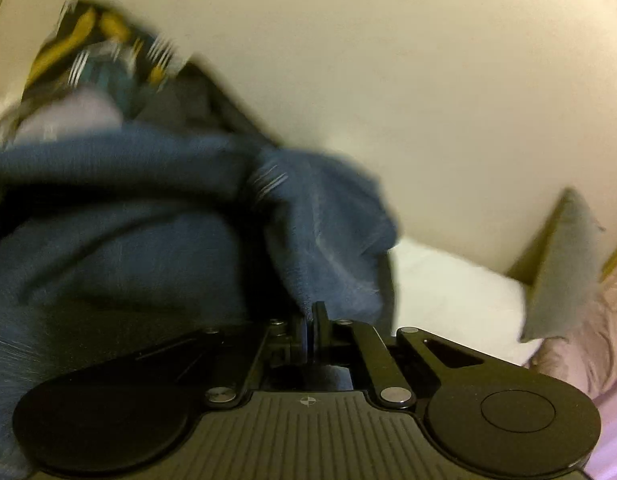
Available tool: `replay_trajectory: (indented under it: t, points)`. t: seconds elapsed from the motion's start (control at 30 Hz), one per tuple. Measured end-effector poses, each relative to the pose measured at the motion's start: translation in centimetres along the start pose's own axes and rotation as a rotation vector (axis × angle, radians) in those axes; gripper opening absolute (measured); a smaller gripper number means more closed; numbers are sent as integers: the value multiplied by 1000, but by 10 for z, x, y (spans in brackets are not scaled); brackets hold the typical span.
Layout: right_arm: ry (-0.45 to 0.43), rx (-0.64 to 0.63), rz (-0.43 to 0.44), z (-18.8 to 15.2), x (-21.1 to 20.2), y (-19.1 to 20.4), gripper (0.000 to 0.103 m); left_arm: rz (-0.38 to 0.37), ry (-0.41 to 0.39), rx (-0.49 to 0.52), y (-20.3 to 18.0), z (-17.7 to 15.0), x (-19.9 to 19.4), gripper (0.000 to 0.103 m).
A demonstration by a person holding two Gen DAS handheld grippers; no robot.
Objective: Fold clothes
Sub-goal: 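Lift the blue jeans from the pile and lay them on open bed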
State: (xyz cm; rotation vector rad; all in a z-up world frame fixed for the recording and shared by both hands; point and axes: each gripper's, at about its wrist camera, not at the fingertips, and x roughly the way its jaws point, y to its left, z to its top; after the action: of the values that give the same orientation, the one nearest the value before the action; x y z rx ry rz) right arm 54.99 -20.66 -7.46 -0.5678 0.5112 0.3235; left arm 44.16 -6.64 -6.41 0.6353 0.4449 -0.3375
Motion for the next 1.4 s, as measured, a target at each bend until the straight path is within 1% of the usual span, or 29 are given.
replay_trajectory:
  t: [0.07, 0.13, 0.2, 0.23, 0.33, 0.4, 0.47, 0.57, 0.63, 0.73, 0.8, 0.83, 0.87, 0.93, 0.97, 1.03, 1.1, 1.17, 1.2, 1.23, 1.27, 1.3, 1.33, 1.4]
  points:
    - [-60, 48, -43, -2, -37, -15, 0, -7, -66, 8, -6, 4, -27, 4]
    - [-112, 103, -84, -17, -87, -28, 0, -29, -137, 30, -16, 10, -58, 4]
    - [-163, 158, -126, -31, -137, -41, 0, -74, -200, 51, -36, 16, -98, 4]
    - [-174, 180, -147, -43, -161, -45, 0, -108, -227, 70, -49, 17, -120, 4]
    - [-179, 266, -219, -96, -241, -51, 0, -228, -295, 131, -95, 17, -183, 4]
    - [-161, 337, -264, -140, -297, -48, 0, -335, -323, 182, -134, 11, -227, 4]
    - [-131, 406, -308, -189, -351, -38, 0, -431, -335, 242, -174, -1, -266, 3]
    - [-36, 532, -362, -273, -435, -6, 0, -607, -310, 310, -238, -26, -320, 3]
    - [61, 612, -388, -334, -489, 26, 0, -730, -266, 374, -287, -47, -352, 3]
    - [257, 748, -420, -430, -560, 69, 0, -954, -141, 469, -357, -80, -387, 3]
    - [392, 825, -429, -486, -599, 101, 0, -1079, -22, 523, -399, -100, -402, 5]
    - [459, 863, -433, -514, -618, 117, 0, -1118, 9, 543, -413, -107, -408, 6]
    - [517, 888, -435, -533, -633, 127, 0, -1151, 32, 561, -424, -114, -414, 8]
    - [632, 935, -440, -572, -664, 146, 0, -1200, 78, 567, -435, -117, -418, 14]
    - [671, 954, -451, -583, -673, 153, 0, -1217, 90, 560, -436, -115, -418, 17]
    - [706, 1004, -491, -595, -690, 158, 0, -1242, 112, 550, -436, -110, -415, 18]
    - [683, 1030, -528, -593, -697, 155, 0, -1232, 120, 540, -439, -98, -411, 21]
    - [627, 1061, -534, -581, -690, 148, 1, -1227, 130, 503, -428, -88, -392, 23]
    - [599, 1076, -536, -576, -686, 144, 1, -1220, 136, 478, -420, -84, -381, 27]
    - [564, 1088, -523, -569, -677, 139, 10, -1203, 135, 459, -409, -80, -370, 29]
    - [532, 1093, -507, -558, -663, 133, 45, -1178, 130, 446, -401, -76, -361, 32]
    - [499, 1098, -491, -547, -649, 126, 69, -1148, 125, 433, -393, -74, -351, 33]
    - [476, 1084, -474, -541, -634, 118, 89, -1123, 124, 421, -388, -70, -343, 34]
    - [431, 1056, -440, -529, -604, 103, 89, -1075, 132, 389, -377, -68, -326, 36]
